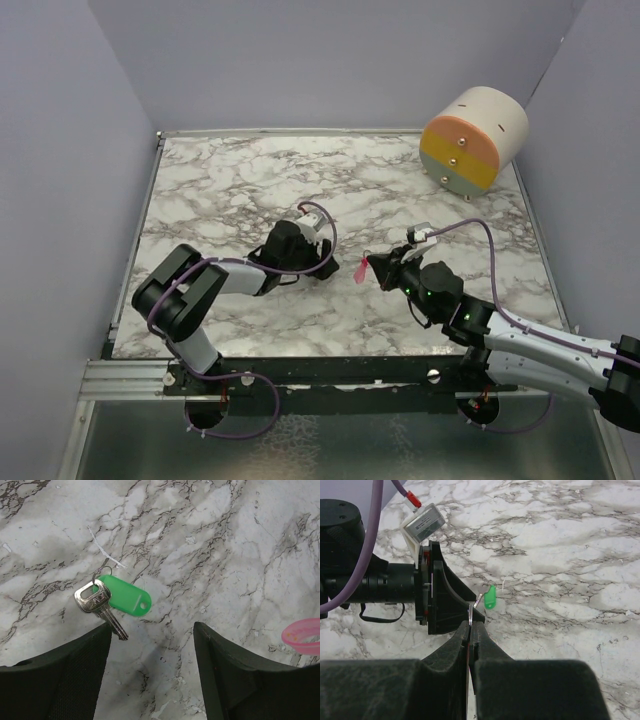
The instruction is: Put the keys on the keyring
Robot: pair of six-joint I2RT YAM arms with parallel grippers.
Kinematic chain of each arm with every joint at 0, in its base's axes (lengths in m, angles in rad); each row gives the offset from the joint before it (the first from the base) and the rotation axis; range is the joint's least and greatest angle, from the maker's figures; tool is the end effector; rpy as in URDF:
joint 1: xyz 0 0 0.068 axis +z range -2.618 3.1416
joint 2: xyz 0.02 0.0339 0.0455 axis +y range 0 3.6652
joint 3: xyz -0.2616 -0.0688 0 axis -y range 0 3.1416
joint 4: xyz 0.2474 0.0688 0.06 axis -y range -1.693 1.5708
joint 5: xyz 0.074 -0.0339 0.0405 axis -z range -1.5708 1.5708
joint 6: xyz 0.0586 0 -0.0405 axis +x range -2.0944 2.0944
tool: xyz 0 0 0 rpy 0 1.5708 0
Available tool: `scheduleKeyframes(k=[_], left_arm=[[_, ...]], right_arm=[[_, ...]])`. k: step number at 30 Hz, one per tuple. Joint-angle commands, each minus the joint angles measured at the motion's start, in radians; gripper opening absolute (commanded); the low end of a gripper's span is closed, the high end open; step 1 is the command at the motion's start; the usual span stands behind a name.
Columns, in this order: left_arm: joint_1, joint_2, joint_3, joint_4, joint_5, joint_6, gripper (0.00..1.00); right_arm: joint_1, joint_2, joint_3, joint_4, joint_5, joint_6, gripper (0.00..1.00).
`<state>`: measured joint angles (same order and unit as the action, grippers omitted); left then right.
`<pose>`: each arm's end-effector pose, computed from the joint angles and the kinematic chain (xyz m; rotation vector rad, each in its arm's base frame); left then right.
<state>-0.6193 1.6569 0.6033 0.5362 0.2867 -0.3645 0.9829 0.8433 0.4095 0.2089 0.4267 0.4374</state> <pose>0.2592 -0.2051 0.1244 0.4594 2.1436 -0.8779 0.1421 0.1695 0.2309 -0.1849 1.8111 0.6375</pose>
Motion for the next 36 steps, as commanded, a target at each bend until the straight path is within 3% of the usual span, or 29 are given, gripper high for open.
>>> scheduleKeyframes(k=[1,11,14,17,20,36], left_arm=[[-0.007,-0.050,-0.010,0.004,-0.060,-0.011,0.69],[-0.004,-0.225,-0.048,-0.001,-0.290,0.015,0.62],[-0.001,-0.197,-0.015,0.000,-0.266,0.051,0.59],[0.001,-0.146,0.018,0.001,-0.231,0.091,0.47],[0.001,-0.095,0.043,0.007,-0.207,0.117,0.43],[0.002,0.017,0.073,0.051,-0.204,0.213,0.40]], right_arm=[[0.006,-0.003,0.004,-0.007,0.027,-0.005,0.01],[0.006,-0.005,0.009,-0.011,0.026,-0.006,0.01],[0.005,-0.011,0.009,-0.014,0.026,-0.006,0.01],[0.006,-0.014,0.009,-0.017,0.023,-0.007,0.01],[0.005,-0.010,0.010,-0.019,0.023,-0.008,0.01],[0.006,-0.004,0.015,-0.024,0.029,-0.011,0.01]])
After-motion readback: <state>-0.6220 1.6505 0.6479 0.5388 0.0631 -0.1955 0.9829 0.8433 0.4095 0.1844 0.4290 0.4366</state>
